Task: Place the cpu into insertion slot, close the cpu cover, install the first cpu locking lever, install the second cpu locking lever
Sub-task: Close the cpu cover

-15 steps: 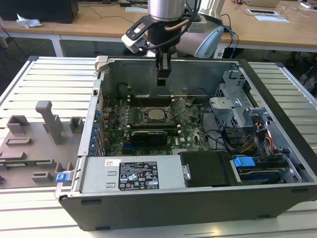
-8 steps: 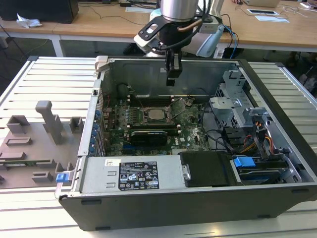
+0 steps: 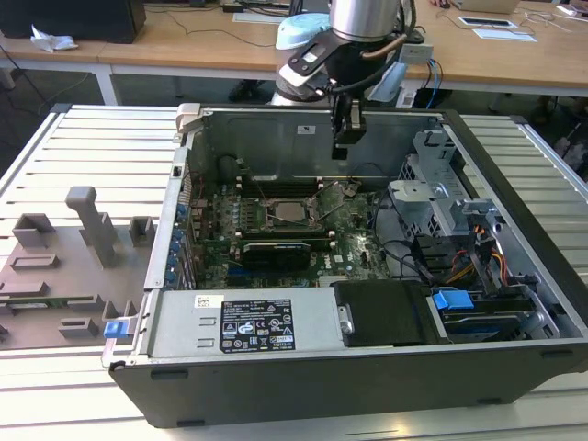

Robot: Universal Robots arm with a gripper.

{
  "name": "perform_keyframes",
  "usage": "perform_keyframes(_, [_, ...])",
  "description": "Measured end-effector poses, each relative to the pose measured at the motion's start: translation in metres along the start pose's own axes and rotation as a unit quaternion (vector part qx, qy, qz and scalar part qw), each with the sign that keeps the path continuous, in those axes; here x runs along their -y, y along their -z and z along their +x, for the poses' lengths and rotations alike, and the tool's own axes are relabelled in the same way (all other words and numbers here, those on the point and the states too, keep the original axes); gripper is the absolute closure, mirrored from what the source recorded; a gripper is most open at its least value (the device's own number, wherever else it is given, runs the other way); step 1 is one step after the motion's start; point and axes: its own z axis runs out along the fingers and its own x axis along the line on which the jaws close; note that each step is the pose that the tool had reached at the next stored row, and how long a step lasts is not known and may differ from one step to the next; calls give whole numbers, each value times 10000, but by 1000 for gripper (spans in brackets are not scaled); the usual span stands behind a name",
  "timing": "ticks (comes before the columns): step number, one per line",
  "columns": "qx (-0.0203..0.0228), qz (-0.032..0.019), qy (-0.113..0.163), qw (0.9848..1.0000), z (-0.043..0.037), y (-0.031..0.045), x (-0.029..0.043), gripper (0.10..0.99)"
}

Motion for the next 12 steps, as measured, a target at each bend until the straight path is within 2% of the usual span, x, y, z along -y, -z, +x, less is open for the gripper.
perform_keyframes(3, [1, 16, 0, 10000, 11, -2, -106, 980])
perform_keyframes(5, [0, 22, 0, 10000, 15, -4, -152, 980])
perform_keyframes(12, [1, 35, 0, 10000, 16, -11, -218, 980])
